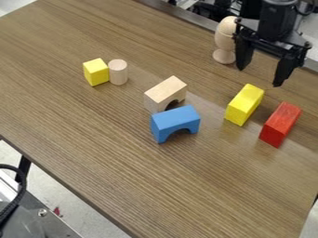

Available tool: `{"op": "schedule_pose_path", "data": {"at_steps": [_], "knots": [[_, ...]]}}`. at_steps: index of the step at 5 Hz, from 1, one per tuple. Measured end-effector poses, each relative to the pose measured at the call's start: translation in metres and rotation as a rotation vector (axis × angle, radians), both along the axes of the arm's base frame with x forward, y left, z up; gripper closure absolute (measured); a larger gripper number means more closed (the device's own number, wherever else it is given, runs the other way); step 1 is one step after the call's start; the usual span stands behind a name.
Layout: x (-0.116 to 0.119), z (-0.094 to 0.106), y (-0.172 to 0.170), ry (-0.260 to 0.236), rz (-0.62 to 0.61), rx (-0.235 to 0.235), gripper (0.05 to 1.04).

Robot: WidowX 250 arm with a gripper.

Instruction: Put the yellow block to the other side of desk

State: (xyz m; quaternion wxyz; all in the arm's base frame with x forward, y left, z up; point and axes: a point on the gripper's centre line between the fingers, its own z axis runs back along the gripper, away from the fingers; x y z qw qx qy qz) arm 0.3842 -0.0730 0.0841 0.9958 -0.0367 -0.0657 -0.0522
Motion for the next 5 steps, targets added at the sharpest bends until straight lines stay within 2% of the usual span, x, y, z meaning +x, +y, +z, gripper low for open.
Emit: {"op": "schedule_pose_path", "data": {"at_steps": [2,3,5], "knots": [[-0.003,-0.016,0.010,-0.023,0.001,0.046,0.084],[0.000,-0.015,0.006,-0.046,0.003,0.055,0.085],[0.001,-0.019,0.005,-0.044,0.018,0.046,0.084]]}}
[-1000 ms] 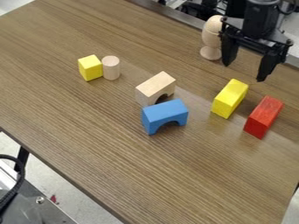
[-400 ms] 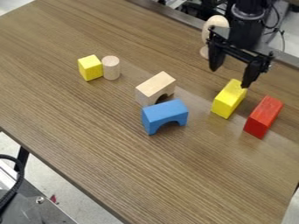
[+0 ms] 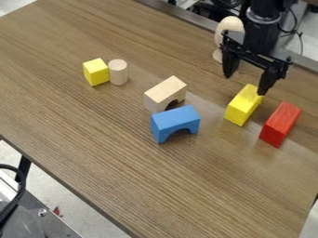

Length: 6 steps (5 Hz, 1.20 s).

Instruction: Put the yellow block to the other side of desk

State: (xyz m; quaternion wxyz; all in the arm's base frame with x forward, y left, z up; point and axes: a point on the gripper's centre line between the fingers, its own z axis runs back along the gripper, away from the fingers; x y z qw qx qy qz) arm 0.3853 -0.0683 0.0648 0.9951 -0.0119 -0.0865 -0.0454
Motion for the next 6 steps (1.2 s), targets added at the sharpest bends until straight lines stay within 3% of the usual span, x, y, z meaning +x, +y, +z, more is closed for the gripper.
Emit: {"op": "schedule_pose_path", "data": {"at_steps": [3,4,5,6], "knots": [[-0.012,-0.029,-0.004,0.073,-0.007,0.026,0.084],[-0.015,-0.042,-0.003,0.106,0.006,0.042,0.133],[-0.014,-0.043,-0.001,0.103,0.024,0.046,0.419],[-0.021,-0.041,-0.008,0.124,0.036,0.001,0.497]]}}
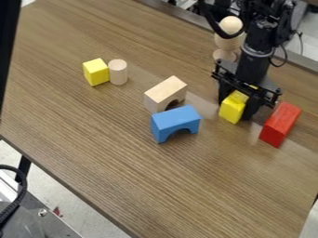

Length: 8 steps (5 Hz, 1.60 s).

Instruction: Put the yellow block to the other side of desk

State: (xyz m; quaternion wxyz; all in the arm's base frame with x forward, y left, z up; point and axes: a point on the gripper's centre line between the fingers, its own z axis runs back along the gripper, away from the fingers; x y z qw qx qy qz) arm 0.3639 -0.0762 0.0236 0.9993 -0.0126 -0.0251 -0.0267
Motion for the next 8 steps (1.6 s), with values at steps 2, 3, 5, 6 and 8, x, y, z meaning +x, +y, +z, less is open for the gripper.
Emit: {"op": "schedule_pose_path", "data": {"at_steps": [2,3,5,6,8], "knots": [[-0.009,0.057,-0.017,-0.026,0.048,-0.131,0.497],[-0.007,0.066,-0.024,-0.022,0.047,-0.162,0.497],[0.001,0.052,-0.056,-0.011,-0.032,-0.075,0.497],[0.007,0.049,-0.061,-0.014,-0.027,-0.065,0.497],[0.009,0.042,-0.065,-0.007,-0.032,-0.065,0.497]]}}
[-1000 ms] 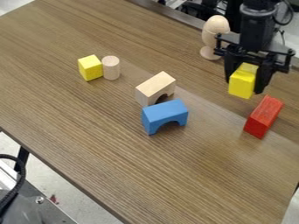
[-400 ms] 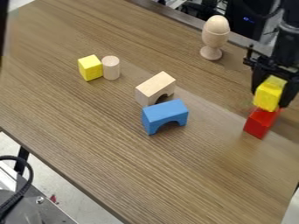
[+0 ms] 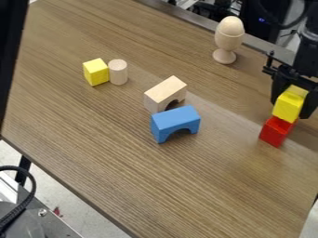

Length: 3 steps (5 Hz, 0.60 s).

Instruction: Put the yellow block to the other side of desk

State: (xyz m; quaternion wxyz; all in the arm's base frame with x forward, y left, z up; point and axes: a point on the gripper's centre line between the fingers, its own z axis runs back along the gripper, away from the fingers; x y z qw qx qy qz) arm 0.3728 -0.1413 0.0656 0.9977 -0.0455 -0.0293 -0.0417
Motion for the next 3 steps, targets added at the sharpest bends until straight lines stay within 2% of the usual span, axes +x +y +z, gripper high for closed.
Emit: {"op": "schedule_pose_path", "data": {"at_steps": [3], "knots": [[-0.0037,-0.0110,0.0061,-0.011,0.073,0.012,0.497]]}}
